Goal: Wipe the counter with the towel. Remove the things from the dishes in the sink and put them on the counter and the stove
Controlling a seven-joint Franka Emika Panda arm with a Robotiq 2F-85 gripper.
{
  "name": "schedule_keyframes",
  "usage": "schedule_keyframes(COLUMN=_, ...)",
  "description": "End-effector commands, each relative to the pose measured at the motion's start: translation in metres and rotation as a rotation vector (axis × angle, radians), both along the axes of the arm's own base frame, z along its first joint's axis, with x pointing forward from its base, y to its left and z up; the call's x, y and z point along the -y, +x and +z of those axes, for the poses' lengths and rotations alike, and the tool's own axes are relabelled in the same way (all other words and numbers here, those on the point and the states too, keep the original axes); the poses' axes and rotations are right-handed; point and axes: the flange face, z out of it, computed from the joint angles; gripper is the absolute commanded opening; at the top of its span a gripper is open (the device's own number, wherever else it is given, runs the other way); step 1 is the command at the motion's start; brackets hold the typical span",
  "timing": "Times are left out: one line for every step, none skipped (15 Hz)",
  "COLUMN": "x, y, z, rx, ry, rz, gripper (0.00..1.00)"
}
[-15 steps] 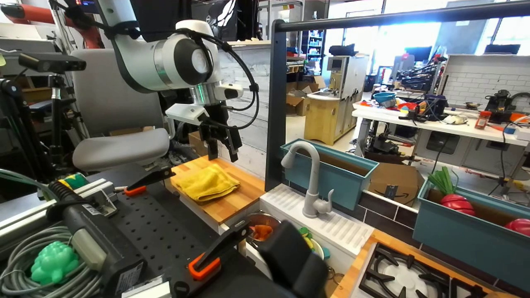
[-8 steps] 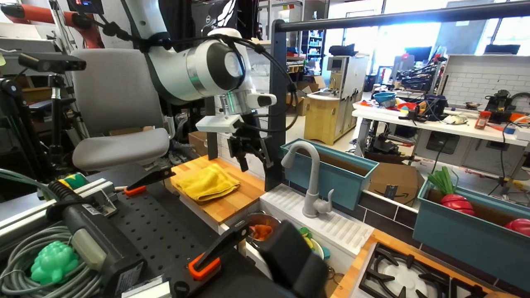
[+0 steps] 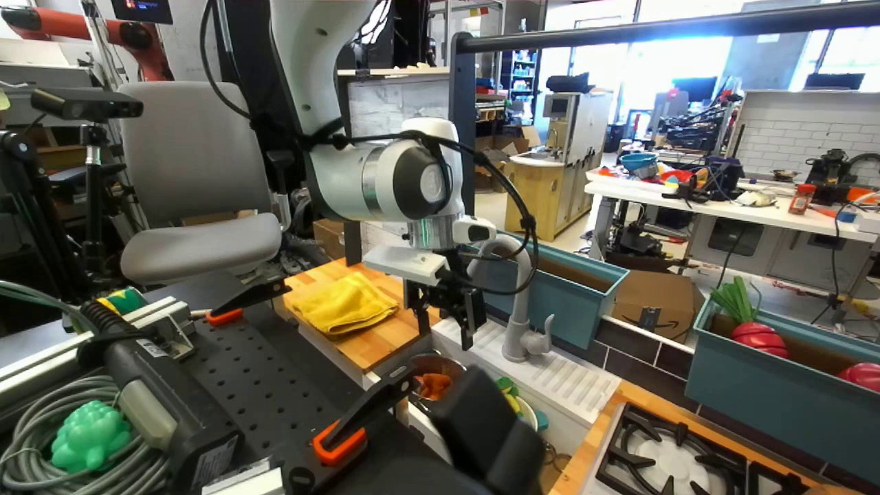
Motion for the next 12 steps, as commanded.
schedule_keyframes(x=-0.006, y=0.009, z=-0.042, rx=0.010, ry=0.053, rz=-0.036, gripper=1.00)
schedule_keyframes(x=-0.007, y=0.006, z=-0.053, rx=0.014, ry=0.059, rz=-0.055, gripper=1.00)
schedule_keyframes(x=-0.008, y=0.004, z=-0.063, rx=0.015, ry=0.067, rz=-0.069, gripper=1.00)
schedule_keyframes(x=-0.009, y=0.001, z=-0.072, rx=0.019, ry=0.074, rz=-0.079, gripper=1.00)
schedule_keyframes(x=-0.010, y=-0.002, z=-0.081, rx=0.026, ry=0.076, rz=-0.089, gripper=1.00)
schedule_keyframes(x=-0.012, y=-0.006, z=-0.089, rx=0.030, ry=0.080, rz=-0.100, gripper=0.94)
schedule_keyframes(x=-0.014, y=-0.011, z=-0.096, rx=0.033, ry=0.086, rz=-0.108, gripper=0.72)
schedule_keyframes(x=-0.017, y=-0.015, z=-0.102, rx=0.039, ry=0.092, rz=-0.114, gripper=0.69)
schedule_keyframes(x=-0.019, y=-0.016, z=-0.102, rx=0.056, ry=0.102, rz=-0.117, gripper=0.68)
schedule_keyframes(x=-0.022, y=-0.017, z=-0.099, rx=0.067, ry=0.108, rz=-0.123, gripper=0.66)
schedule_keyframes(x=-0.023, y=-0.016, z=-0.095, rx=0.081, ry=0.116, rz=-0.124, gripper=0.61)
schedule_keyframes(x=-0.026, y=-0.016, z=-0.088, rx=0.095, ry=0.126, rz=-0.134, gripper=0.53)
